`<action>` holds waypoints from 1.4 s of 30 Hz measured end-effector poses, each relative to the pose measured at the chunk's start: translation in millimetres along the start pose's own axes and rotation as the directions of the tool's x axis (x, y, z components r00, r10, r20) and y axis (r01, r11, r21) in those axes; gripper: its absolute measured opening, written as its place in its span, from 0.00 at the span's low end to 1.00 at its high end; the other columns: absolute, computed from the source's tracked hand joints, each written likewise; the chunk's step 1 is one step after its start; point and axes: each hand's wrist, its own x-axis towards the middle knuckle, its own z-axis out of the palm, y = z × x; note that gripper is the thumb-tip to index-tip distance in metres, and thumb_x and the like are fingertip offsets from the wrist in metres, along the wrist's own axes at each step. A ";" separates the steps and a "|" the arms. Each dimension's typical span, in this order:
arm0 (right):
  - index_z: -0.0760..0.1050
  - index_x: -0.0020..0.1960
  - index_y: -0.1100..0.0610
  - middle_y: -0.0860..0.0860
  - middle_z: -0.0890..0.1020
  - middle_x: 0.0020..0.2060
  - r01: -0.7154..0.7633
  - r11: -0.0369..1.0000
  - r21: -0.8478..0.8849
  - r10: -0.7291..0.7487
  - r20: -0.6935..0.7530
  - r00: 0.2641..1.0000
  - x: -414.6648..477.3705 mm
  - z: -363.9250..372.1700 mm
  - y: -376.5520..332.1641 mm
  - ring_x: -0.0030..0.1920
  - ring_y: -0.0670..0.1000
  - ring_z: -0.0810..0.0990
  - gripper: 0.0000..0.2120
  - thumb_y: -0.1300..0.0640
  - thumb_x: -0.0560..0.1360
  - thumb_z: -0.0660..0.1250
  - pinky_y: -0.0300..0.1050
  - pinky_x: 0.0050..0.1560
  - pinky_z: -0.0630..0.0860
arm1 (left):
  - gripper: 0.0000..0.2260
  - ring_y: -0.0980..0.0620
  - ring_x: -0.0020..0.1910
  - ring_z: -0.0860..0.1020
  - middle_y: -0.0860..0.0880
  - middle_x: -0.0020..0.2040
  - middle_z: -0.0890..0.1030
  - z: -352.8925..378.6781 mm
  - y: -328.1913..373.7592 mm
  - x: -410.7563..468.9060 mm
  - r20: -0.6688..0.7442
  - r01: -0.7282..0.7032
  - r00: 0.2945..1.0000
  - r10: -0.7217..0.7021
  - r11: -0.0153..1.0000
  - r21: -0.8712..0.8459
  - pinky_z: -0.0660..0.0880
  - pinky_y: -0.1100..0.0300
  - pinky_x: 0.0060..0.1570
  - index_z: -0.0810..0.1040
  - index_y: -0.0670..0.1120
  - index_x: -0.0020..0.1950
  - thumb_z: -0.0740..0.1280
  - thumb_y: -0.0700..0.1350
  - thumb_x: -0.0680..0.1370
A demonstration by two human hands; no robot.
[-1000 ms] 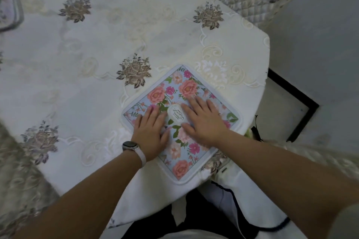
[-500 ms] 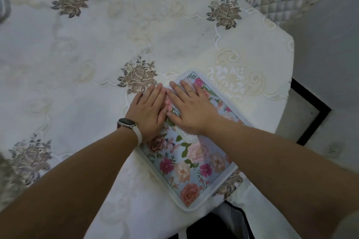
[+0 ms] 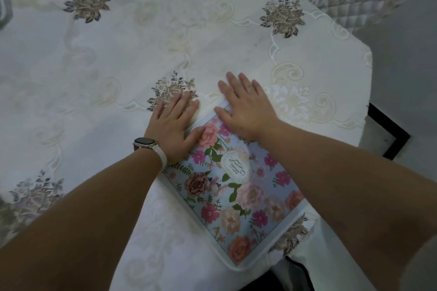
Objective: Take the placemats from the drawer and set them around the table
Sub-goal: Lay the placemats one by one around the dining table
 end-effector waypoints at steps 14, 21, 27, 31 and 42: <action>0.48 0.80 0.52 0.54 0.49 0.80 -0.367 0.930 0.020 0.368 -0.058 0.928 -128.8 8.7 35.2 0.79 0.54 0.45 0.32 0.39 0.80 0.44 0.57 0.77 0.42 | 0.28 0.49 0.78 0.51 0.48 0.79 0.54 -0.8 1.2 -1.9 -0.088 -0.043 0.995 0.041 0.999 -0.024 0.47 0.46 0.74 0.57 0.51 0.78 0.48 0.60 0.80; 0.47 0.80 0.51 0.52 0.48 0.80 -0.282 0.959 0.019 0.282 -0.022 0.959 -180.8 34.8 -24.8 0.79 0.54 0.44 0.31 0.39 0.81 0.44 0.57 0.76 0.40 | 0.29 0.43 0.77 0.52 0.42 0.79 0.56 8.7 55.4 -49.3 -0.050 -0.129 0.990 0.129 0.992 -0.001 0.51 0.42 0.73 0.55 0.47 0.78 0.47 0.58 0.80; 0.55 0.79 0.52 0.53 0.55 0.79 -0.214 0.977 0.000 0.214 -0.030 0.976 -209.5 45.1 -68.9 0.79 0.56 0.50 0.29 0.43 0.81 0.46 0.62 0.76 0.47 | 0.28 0.47 0.78 0.45 0.47 0.80 0.49 34.0 120.1 -101.6 0.017 -0.081 0.997 0.081 0.996 -0.037 0.45 0.43 0.74 0.51 0.49 0.79 0.44 0.58 0.80; 0.60 0.78 0.53 0.54 0.60 0.78 -0.077 0.997 0.007 0.077 -0.047 0.996 -227.6 45.0 -63.9 0.79 0.56 0.54 0.29 0.45 0.79 0.50 0.62 0.75 0.53 | 0.27 0.48 0.78 0.47 0.48 0.80 0.52 42.0 138.2 -129.3 0.005 -0.014 1.000 0.014 0.998 -0.058 0.46 0.44 0.74 0.52 0.49 0.79 0.45 0.56 0.81; 0.55 0.79 0.47 0.52 0.55 0.79 -0.015 0.999 -0.048 0.015 0.003 1.000 -231.5 36.6 1.9 0.78 0.57 0.52 0.33 0.36 0.78 0.49 0.60 0.77 0.48 | 0.42 0.42 0.78 0.49 0.44 0.79 0.54 52.7 159.0 -166.8 0.052 -0.098 0.994 0.097 0.995 0.025 0.49 0.35 0.71 0.55 0.47 0.78 0.51 0.73 0.72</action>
